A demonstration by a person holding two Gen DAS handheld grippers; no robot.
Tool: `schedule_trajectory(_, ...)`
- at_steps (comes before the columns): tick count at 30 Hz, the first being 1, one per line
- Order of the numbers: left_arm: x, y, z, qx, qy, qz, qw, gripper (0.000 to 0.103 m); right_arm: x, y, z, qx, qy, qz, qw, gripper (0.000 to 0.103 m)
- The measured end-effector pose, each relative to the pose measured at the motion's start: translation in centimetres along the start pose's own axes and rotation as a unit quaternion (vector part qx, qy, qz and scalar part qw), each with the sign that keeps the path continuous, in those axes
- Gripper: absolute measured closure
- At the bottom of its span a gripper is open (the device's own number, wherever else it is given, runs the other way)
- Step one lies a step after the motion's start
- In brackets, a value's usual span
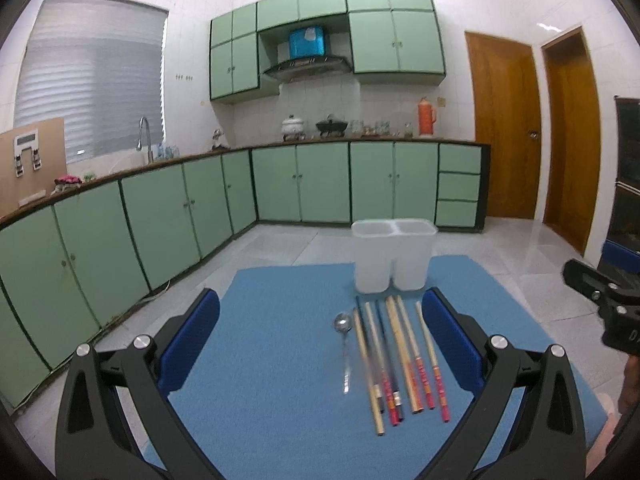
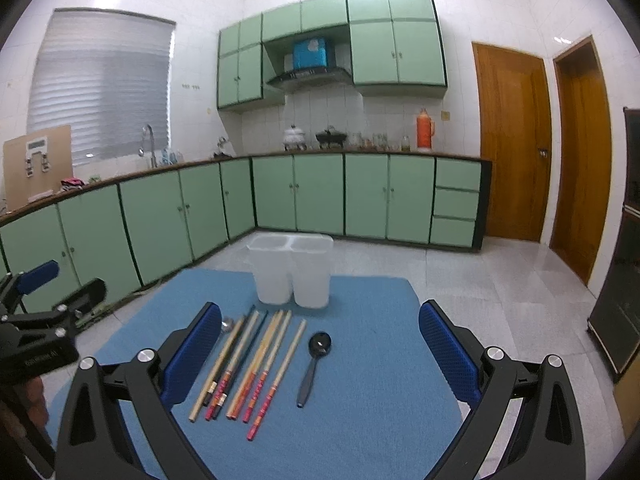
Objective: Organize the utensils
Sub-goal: 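Lower left tool over silver spoon while right tool lowers over black spoon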
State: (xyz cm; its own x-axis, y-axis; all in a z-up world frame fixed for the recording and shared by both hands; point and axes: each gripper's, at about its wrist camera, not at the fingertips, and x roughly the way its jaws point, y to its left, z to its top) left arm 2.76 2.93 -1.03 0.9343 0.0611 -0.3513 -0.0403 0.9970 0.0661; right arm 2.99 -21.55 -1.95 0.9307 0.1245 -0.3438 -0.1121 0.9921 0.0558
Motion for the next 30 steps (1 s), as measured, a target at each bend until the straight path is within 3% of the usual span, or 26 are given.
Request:
schedule_trajectory(5,4.8,1.3,-0.2,-0.002,0.060,0.015,0.9981,0.005,3.7,-1.3,-0.5,0.009,0.044,-0.011,0.999,0.007)
schedule_trajectory(7,6.8,1.6,-0.2,-0.003,0.081,0.012,0.9966,0.005,5.6,-1.6,-0.7,0.009,0.068,-0.018,0.997,0.016)
schedule_trajectory(11,11.9,1.4,-0.4,0.003,0.134,0.005,0.9910,0.005,10.4,-2.4,-0.9,0.024,0.128,-0.012,0.991,0.022)
schedule_trajectory(15,16.3,1.0,-1.3,-0.004,0.180,-0.005,0.9837,0.005,14.8,-2.5,-1.2,0.033,0.178,-0.007,0.984,0.035)
schedule_trajectory(20,21.5,0.4,-2.8,-0.014,0.232,-0.019,0.9724,0.006,19.5,-1.8,-2.2,0.030,0.222,-0.004,0.974,0.036)
schedule_trajectory(26,25.7,0.0,-4.3,-0.020,0.276,-0.028,0.9607,0.021,23.0,-0.8,-3.5,0.026,0.258,0.000,0.966,0.038)
schedule_trajectory(30,27.4,0.1,-4.6,-0.030,0.292,-0.036,0.9553,0.023,24.3,-0.9,-4.2,0.031,0.271,-0.001,0.962,0.038)
